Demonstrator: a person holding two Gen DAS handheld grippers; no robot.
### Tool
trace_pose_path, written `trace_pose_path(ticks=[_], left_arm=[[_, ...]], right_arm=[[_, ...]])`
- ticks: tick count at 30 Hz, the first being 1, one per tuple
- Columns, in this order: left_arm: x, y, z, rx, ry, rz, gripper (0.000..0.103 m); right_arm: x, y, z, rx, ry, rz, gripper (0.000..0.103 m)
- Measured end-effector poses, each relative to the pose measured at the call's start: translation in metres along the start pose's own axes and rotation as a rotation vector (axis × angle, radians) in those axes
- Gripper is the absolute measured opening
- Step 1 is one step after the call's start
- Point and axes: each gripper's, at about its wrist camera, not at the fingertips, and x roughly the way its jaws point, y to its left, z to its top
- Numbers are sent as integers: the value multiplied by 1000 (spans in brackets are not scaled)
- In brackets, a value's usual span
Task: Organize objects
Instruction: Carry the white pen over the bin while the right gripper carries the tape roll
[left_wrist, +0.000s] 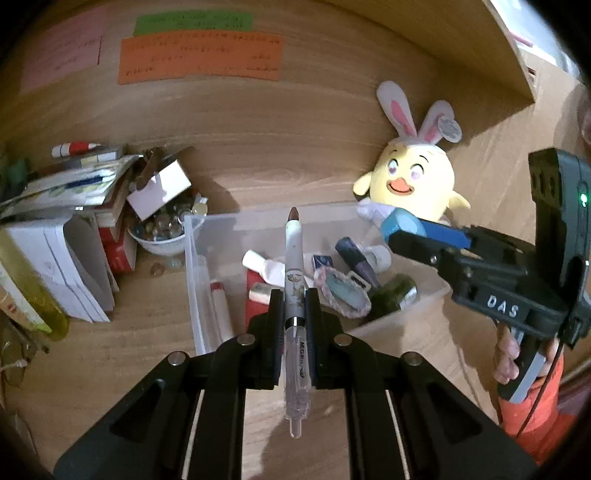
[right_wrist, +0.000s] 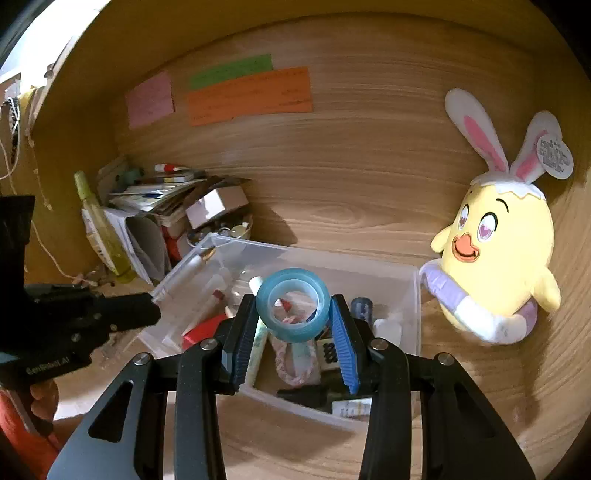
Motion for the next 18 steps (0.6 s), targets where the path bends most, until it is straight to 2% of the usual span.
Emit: trace_pose_path(ticks=[6, 18], left_arm=[[20, 4, 10, -20, 17, 13, 10], [65, 8, 15, -26, 102, 8, 10]], right_arm=[[14, -8, 0, 6, 18, -12, 36], [47, -31, -9, 76, 91, 0, 36]])
